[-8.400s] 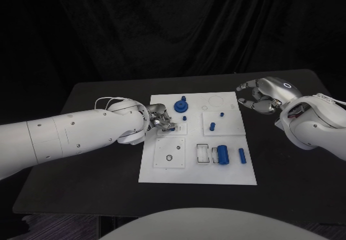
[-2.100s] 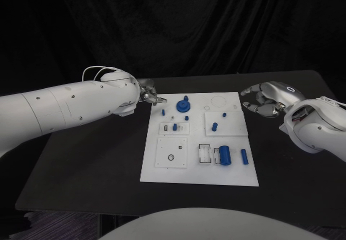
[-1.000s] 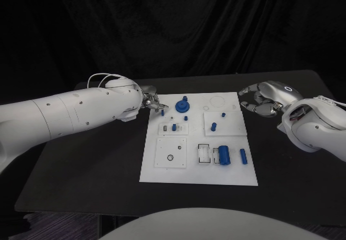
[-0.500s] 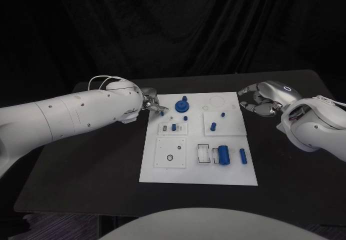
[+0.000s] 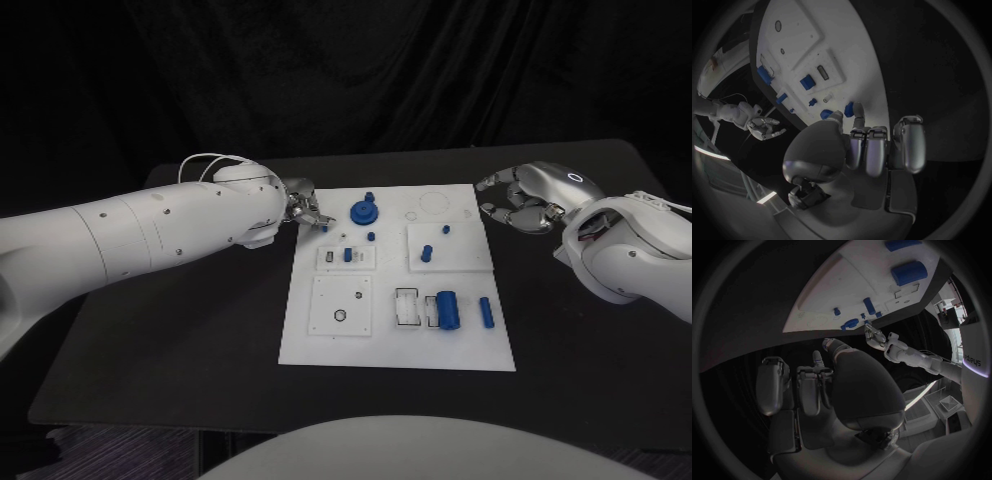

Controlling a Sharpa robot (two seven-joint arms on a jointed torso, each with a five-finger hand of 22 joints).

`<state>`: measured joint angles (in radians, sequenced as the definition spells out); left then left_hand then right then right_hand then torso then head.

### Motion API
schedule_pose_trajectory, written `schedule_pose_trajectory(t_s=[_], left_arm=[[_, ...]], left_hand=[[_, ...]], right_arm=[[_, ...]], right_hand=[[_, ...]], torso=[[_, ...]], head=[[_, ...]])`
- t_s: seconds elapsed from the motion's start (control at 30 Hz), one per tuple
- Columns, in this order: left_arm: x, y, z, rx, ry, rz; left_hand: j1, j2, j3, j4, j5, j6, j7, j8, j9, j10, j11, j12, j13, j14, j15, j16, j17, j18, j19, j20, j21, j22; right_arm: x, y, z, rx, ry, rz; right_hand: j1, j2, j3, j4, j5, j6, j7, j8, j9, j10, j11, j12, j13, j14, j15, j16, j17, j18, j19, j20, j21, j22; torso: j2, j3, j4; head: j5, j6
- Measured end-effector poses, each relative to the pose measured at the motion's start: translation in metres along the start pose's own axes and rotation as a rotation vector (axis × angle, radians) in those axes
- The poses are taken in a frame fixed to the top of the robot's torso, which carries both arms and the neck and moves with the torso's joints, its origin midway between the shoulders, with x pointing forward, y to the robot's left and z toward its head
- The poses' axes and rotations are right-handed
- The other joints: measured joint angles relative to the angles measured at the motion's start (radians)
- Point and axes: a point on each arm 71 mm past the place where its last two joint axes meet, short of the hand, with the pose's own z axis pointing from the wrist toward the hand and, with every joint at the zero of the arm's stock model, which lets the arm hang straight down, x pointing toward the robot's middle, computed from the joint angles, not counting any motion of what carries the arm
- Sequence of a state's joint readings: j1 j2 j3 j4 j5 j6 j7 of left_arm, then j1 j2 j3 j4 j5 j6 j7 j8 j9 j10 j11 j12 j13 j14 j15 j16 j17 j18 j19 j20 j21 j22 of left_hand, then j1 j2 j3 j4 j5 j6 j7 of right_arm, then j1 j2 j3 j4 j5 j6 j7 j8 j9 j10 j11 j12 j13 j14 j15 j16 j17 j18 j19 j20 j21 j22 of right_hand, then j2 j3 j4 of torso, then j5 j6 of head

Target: Assemble the parts on the task board

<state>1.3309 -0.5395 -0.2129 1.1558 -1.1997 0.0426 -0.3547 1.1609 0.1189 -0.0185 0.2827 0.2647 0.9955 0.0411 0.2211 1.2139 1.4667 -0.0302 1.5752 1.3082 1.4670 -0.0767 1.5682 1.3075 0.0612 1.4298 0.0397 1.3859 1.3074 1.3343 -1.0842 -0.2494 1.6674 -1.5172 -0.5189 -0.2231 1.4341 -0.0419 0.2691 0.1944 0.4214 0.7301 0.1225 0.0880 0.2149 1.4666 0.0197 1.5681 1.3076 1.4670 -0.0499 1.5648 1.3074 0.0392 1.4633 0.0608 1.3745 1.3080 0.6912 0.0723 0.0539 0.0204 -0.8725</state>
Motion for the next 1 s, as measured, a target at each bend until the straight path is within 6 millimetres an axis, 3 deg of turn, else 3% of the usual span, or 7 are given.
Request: schedule_pose_trajectory(t_s=[0.37, 0.63, 1.0], left_arm=[[0.0019, -0.0004, 0.0003, 0.011, 0.004, -0.001], [0.0027, -0.0007, 0.0005, 0.018, 0.005, -0.001], [0.0033, 0.0007, 0.0002, 0.024, 0.005, -0.003]], left_hand=[[0.03, -0.011, 0.032, -0.001, 0.092, 0.003, -0.004, -0.024, -0.018, 0.0, 0.0, 0.0, 0.0, 0.0, 0.0, 0.0, 0.0, 0.0, 0.0, 0.0, -0.005, 0.0], [0.052, -0.016, 0.072, -0.003, 0.107, 0.007, 0.0, -0.035, -0.025, 0.0, 0.0, 0.0, 0.0, 0.0, 0.0, 0.0, 0.0, 0.0, 0.0, 0.0, -0.009, 0.0], [0.09, -0.054, 0.175, -0.005, 0.153, 0.01, -0.003, -0.046, -0.029, 0.0, 0.0, 0.0, 0.0, 0.0, 0.0, 0.0, 0.0, 0.0, 0.0, 0.0, -0.013, 0.0]], right_arm=[[0.0001, -0.0001, -0.0001, 0.0, 0.001, 0.0], [0.0001, -0.0001, -0.0001, 0.001, 0.002, 0.0], [0.0004, -0.0002, -0.0001, 0.001, 0.006, -0.001]], right_hand=[[0.0, 0.0, 0.003, 0.003, 0.0, 0.0, 0.0, 0.0, 0.0, 0.0, 0.0, 0.0, 0.0, 0.0, 0.0, -0.004, 0.0, 0.0, 0.0, 0.0, -0.005, 0.0], [0.0, 0.0, 0.006, 0.0, 0.0, 0.003, 0.003, 0.0, 0.0, 0.0, 0.0, 0.0, 0.0, 0.0, 0.0, -0.004, 0.0, 0.0, 0.0, 0.0, -0.008, 0.0], [0.0, 0.0, 0.009, -0.003, 0.008, 0.003, 0.003, 0.0, -0.001, 0.0, 0.0, 0.0, 0.0, 0.0, 0.0, -0.008, 0.0, 0.0, 0.0, 0.0, -0.013, 0.0]], torso=[[0.0, -0.0004, 0.0001], [0.0, -0.0004, 0.0001], [0.0, -0.0004, 0.0001]], head=[[-0.003, 0.0], [-0.003, 0.0], [-0.001, 0.0]])
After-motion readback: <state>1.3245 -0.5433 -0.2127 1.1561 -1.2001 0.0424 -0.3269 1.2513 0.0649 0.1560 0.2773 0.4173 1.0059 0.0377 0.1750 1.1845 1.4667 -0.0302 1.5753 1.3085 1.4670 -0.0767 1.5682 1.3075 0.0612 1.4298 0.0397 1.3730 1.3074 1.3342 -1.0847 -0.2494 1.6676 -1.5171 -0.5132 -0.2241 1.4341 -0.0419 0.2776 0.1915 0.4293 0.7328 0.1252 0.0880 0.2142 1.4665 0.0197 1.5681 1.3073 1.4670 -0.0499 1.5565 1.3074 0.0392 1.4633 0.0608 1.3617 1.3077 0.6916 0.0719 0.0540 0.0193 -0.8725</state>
